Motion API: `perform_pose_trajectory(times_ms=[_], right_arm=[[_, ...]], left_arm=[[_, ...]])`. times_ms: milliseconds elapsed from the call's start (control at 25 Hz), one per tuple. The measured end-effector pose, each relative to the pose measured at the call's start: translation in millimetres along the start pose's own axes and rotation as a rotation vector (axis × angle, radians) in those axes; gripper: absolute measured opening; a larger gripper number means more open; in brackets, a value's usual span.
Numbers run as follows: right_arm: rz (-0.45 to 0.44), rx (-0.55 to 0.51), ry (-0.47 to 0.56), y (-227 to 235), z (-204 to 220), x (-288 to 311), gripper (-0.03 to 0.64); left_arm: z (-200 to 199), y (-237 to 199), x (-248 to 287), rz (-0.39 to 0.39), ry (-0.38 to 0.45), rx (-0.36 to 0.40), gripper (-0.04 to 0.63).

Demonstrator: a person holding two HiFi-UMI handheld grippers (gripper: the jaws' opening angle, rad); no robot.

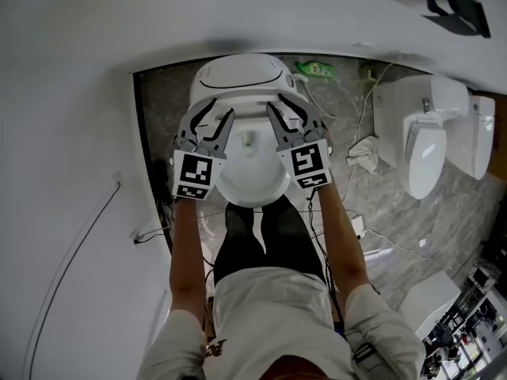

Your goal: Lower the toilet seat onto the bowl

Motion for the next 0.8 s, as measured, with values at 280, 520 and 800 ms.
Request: perform_pose_trajectory(times_ms=[280,520,800], right_arm=[[0.006,-0.004,-0.008,-7.5,0.7,-6.8,0.115],[0.014,-0.006,-0.005,-13.6,1.7,-12.9,0.115],[0.018,-0.008,-0.003,-25.5,3.7,-21.7,0.115]], left_arm=[[0.7,2.4,-8.2,0.002,0.001,0.005,0.152],[4.3,4.6,-14.0,0.005,-0.001,0.004,0.152],[10.0,9.4,-25.1,0.017,-0.002,-0.002,0.152]])
Point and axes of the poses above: the fingertips, and each gripper's own axes: x forward along the fingers, y to its right, z out of its underside, the point moved 6 cm from there along -x, backward along the fingers, and after that the axes turned 5 degrees about -z, right-handed, at the moved point
